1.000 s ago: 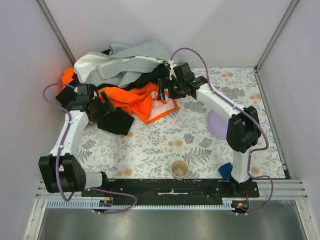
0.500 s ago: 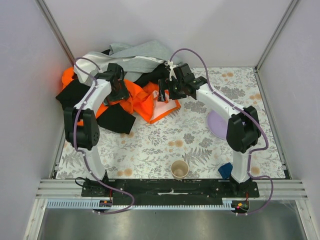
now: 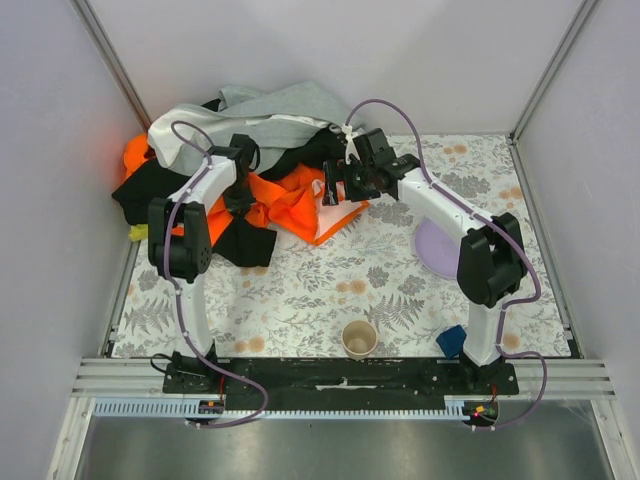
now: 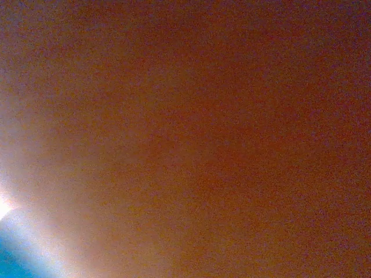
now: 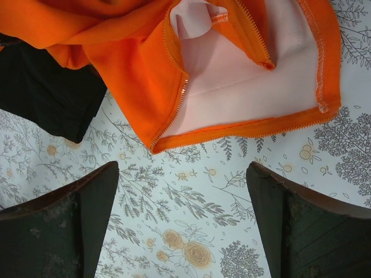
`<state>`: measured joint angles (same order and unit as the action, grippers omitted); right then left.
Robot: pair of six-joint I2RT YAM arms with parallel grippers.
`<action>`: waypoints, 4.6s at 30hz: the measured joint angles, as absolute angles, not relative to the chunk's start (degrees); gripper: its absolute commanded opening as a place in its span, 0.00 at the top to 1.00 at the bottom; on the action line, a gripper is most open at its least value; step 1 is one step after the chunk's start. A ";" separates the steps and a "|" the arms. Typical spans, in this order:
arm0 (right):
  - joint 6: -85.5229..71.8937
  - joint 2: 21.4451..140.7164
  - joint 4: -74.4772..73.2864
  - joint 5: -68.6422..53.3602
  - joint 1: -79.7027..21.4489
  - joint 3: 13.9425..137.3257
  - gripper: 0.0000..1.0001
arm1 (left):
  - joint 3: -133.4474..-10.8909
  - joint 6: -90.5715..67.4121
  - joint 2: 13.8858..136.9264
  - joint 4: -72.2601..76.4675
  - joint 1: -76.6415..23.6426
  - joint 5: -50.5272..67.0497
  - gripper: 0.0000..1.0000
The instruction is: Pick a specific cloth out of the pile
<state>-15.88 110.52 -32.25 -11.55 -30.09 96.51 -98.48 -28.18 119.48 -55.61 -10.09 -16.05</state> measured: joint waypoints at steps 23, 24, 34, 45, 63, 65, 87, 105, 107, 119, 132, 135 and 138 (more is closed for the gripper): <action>-16.51 110.52 -32.75 -14.31 -31.77 98.21 0.02 | -131.98 -28.18 122.98 -53.82 -10.33 -10.57 0.98; -16.97 110.52 -32.75 -14.83 -32.40 98.96 0.02 | -131.96 -28.25 122.98 -53.10 -10.37 -11.05 0.98; -22.48 116.55 -29.17 -23.59 -42.48 112.49 0.02 | -135.68 -27.79 123.39 -47.72 -10.48 -17.65 0.98; -39.51 135.39 -18.57 -33.21 -46.89 117.49 0.12 | -136.16 -26.04 123.37 -43.00 -10.52 -19.33 0.98; -69.10 147.17 -2.63 -27.64 -50.41 117.64 0.43 | -136.16 -25.30 123.15 -41.76 -10.52 -17.43 0.98; -70.08 148.24 -2.98 -25.69 -50.30 118.10 0.43 | -136.16 -25.30 123.11 -41.76 -10.52 -17.41 0.98; -80.36 157.58 7.33 -21.61 -45.04 126.58 0.42 | -133.78 -25.30 121.45 -41.32 -10.52 -15.92 0.98; -88.01 163.48 18.87 -24.08 -45.43 132.57 0.42 | -131.76 -25.28 120.90 -39.64 -10.52 -15.92 0.98; -88.60 164.27 19.49 -23.88 -45.52 133.23 0.45 | -131.44 -25.28 120.90 -39.62 -10.52 -15.92 0.98; -92.33 167.11 21.93 -22.65 -46.15 136.31 1.00 | -128.62 -25.30 119.94 -39.05 -10.59 -15.88 0.98; -77.95 145.56 14.24 -27.77 -40.77 110.65 1.00 | -121.97 -25.34 115.66 -37.52 -10.66 -15.92 0.98; -73.32 140.53 8.99 -28.75 -38.26 110.41 1.00 | -119.74 -25.34 114.54 -36.32 -10.66 -16.16 0.98; -68.55 137.78 2.31 -29.47 -36.58 113.12 1.00 | -116.66 -25.36 112.68 -35.24 -10.66 -16.95 0.98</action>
